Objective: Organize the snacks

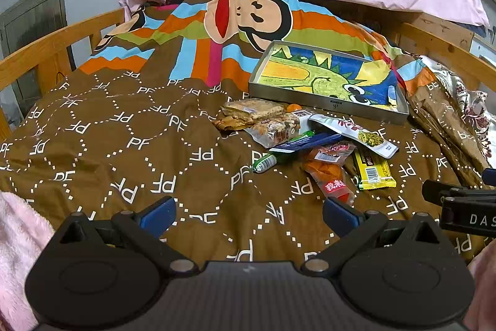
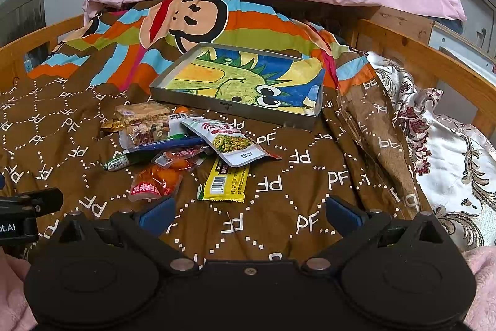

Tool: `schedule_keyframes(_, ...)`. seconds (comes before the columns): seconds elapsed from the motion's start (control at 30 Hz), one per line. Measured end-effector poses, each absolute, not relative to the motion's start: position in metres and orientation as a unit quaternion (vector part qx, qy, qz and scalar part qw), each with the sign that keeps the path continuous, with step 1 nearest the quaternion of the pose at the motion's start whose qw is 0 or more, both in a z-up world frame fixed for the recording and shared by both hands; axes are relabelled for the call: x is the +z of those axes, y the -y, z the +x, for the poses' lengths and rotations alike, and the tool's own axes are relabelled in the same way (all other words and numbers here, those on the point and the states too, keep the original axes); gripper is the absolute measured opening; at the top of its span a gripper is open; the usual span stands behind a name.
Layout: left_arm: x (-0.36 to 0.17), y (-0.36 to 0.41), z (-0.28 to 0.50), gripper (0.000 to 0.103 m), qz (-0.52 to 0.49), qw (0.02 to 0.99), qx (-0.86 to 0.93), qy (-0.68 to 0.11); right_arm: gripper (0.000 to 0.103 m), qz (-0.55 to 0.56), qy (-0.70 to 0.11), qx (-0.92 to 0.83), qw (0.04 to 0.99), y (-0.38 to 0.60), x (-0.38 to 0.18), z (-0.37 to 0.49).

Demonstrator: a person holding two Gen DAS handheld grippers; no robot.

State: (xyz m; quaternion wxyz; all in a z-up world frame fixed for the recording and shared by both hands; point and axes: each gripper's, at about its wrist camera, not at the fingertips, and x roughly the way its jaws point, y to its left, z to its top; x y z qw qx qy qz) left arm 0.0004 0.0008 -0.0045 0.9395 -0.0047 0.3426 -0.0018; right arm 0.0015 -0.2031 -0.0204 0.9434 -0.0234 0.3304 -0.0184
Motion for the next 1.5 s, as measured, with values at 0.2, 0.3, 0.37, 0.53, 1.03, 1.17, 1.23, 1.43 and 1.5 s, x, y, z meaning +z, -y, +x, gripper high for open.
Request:
schedule_keyframes(0.2, -0.016, 0.003, -0.002, 0.103, -0.003, 0.939, -0.002, -0.343, 0.102, -0.024, -0.331, -0.018, 0.943, 0.203, -0.021, 0.002)
schedule_keyframes(0.3, -0.016, 0.003, -0.002, 0.103, -0.004, 0.939, -0.002, -0.343, 0.102, -0.024, -0.331, -0.018, 0.943, 0.203, -0.021, 0.002)
schedule_keyframes(0.37, -0.015, 0.002, -0.003, 0.103, -0.004, 0.939, -0.002, -0.344, 0.102, -0.024, -0.331, -0.018, 0.943, 0.203, -0.021, 0.002)
schedule_keyframes(0.53, -0.016, 0.003, -0.003, 0.103, -0.003, 0.939, -0.002, -0.344, 0.102, -0.024, -0.332, -0.019, 0.943, 0.203, -0.021, 0.002)
schedule_keyframes(1.03, -0.016, 0.003, -0.003, 0.103, -0.004, 0.938, -0.002, -0.345, 0.102, -0.026, -0.333, -0.019, 0.942, 0.202, -0.021, 0.003)
schedule_keyframes(1.17, -0.019, 0.003, -0.004, 0.103, -0.004, 0.938, -0.002, -0.346, 0.102, -0.026, -0.334, -0.019, 0.942, 0.202, -0.021, 0.003)
schedule_keyframes(1.23, -0.018, 0.003, -0.003, 0.103, -0.004, 0.938, -0.002, -0.346, 0.102, -0.026, -0.334, -0.019, 0.942, 0.202, -0.021, 0.003)
schedule_keyframes(1.43, -0.021, 0.003, -0.005, 0.103, -0.004, 0.938, -0.001, -0.347, 0.102, -0.025, -0.335, -0.019, 0.942, 0.201, -0.02, 0.003)
schedule_keyframes(1.5, -0.022, 0.002, -0.005, 0.103, -0.005, 0.937, 0.0, -0.349, 0.102, -0.02, -0.336, -0.017, 0.942, 0.201, -0.019, 0.003)
